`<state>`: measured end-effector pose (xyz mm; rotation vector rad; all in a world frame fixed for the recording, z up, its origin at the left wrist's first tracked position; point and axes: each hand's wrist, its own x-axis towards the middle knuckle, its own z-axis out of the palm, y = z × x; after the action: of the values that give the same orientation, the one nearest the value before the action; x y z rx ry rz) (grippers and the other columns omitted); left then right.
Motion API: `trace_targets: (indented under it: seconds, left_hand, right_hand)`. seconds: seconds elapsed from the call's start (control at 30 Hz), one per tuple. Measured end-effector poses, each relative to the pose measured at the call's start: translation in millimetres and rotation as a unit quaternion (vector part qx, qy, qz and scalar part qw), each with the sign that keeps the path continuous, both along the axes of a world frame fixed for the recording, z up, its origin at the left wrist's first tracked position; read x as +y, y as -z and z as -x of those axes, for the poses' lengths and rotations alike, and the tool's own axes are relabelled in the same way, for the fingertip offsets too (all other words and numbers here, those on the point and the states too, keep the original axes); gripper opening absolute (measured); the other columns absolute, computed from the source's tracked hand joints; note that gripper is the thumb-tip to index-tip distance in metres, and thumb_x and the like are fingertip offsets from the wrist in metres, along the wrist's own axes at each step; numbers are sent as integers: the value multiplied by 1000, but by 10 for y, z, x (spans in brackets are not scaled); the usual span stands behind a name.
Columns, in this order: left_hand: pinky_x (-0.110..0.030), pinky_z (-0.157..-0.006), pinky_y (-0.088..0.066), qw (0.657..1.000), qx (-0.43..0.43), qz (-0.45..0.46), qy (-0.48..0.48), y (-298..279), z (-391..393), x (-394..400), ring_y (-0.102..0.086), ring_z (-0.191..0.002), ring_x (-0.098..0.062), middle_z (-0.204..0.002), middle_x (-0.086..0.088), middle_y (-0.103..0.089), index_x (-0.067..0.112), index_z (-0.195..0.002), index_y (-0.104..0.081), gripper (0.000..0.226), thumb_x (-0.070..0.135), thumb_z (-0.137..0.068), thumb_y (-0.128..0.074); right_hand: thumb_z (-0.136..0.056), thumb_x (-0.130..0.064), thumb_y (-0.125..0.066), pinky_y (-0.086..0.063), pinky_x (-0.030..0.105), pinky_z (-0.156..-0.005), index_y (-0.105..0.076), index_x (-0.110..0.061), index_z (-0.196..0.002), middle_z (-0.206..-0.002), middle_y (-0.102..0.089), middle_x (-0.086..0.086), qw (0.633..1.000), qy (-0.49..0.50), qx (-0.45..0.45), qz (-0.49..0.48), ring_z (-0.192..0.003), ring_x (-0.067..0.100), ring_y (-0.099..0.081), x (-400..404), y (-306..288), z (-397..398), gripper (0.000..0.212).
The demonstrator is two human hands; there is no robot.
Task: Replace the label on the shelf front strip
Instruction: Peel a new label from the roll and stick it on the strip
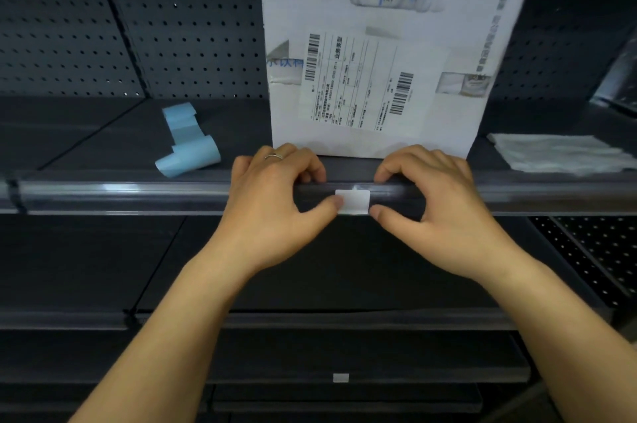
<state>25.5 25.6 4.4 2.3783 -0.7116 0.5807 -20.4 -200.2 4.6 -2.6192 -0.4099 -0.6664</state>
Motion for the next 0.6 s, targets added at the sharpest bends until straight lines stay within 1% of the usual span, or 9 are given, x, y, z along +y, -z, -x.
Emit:
trace_targets:
  seconds: [0.1, 0.17, 0.27, 0.37, 0.5, 0.6]
  left_hand:
    - [-29, -81, -24, 999, -16, 37, -33, 29, 8, -85, -49, -87, -9, -81, 14, -56, 35, -81, -57, 31, 65, -80, -61]
    - [-29, -81, -23, 998, -25, 41, -49, 36, 22, -116, -49, -86, -9, -80, 14, -56, 34, -80, -57, 31, 66, -81, -61]
    - [-30, -83, -25, 997, -37, 37, -53, 39, 44, -123, -48, -87, -10, -82, 15, -55, 34, -82, -57, 29, 64, -84, -60]
    - [-30, -83, -26, 997, -44, 26, -50, 45, 47, -112, -47, -88, -9, -83, 16, -53, 35, -84, -56, 28, 62, -84, -62]
    - [-30, -82, -26, 997, -56, 14, -60, 55, 32, -124, -46, -87, -9, -83, 17, -51, 35, -84, -54, 28, 61, -81, -66]
    - [-30, -82, -25, 996, -59, 8, -59, 70, 30, -116, -46, -88, -10, -84, 17, -51, 36, -85, -54, 30, 61, -81, -69]
  right_hand:
    - [-83, -58, -55, -29, 26, -90, -62, -33, -95, -98, -58, -19, 998, 45, -41, -34, -97, 4, -50, 122, 36, -14, 29]
    - [-86, -57, -56, -29, 26, -89, -62, -31, -91, -93, -58, -17, 993, 84, -68, -46, -92, 5, -51, 224, 66, -10, 28]
    - [-89, -53, -60, -30, 25, -90, -62, -29, -90, -91, -58, -15, 987, 123, -93, -47, -91, 5, -51, 311, 105, -9, 23]
    - [-89, -52, -63, -31, 26, -91, -60, -29, -89, -89, -56, -14, 985, 126, -105, -49, -90, 6, -51, 323, 131, -39, 23]
    - [-88, -52, -62, -36, 32, -91, -58, -27, -86, -88, -56, -12, 985, 120, -116, -51, -90, 11, -54, 317, 153, -67, 25]
    - [-88, -54, -63, -37, 33, -90, -58, -26, -87, -89, -56, -11, 985, 115, -121, -45, -90, 12, -54, 309, 173, -73, 28]
